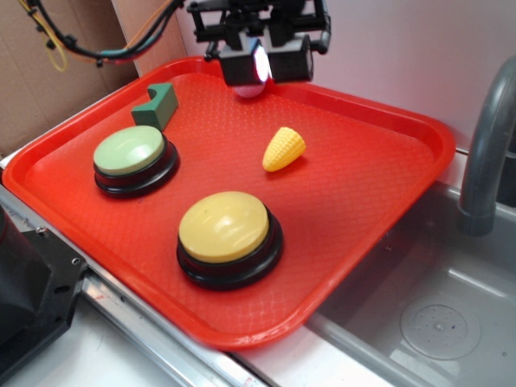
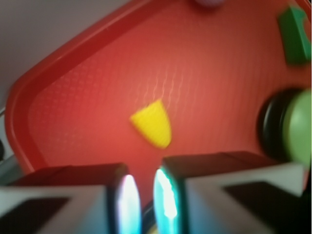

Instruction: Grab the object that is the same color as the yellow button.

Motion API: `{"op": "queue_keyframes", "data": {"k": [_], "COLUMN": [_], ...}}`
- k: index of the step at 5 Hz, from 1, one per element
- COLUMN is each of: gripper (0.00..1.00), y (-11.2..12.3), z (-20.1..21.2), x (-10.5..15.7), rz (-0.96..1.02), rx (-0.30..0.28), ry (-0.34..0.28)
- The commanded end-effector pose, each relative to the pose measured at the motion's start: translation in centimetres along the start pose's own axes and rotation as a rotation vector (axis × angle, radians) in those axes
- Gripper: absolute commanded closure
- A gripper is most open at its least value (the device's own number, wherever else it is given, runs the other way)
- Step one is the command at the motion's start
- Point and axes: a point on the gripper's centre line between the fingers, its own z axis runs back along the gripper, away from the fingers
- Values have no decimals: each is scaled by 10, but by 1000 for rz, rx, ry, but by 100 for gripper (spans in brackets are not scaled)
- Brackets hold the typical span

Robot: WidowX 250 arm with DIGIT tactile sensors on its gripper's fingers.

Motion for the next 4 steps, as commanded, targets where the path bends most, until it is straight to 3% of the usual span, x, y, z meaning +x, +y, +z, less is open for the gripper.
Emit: {"op": "queue_keyframes", "data": {"k": [1,2,3,4], "gripper": [0,0,0,100], "y": [-14,-15,-8,-24], "z": [-65,-92,-109,-100], "x": [10,11,-6,16], "rz": [-342,-356,-370,-347], "rx": [21,44,57,72], "ry": [62,48,55,19]}}
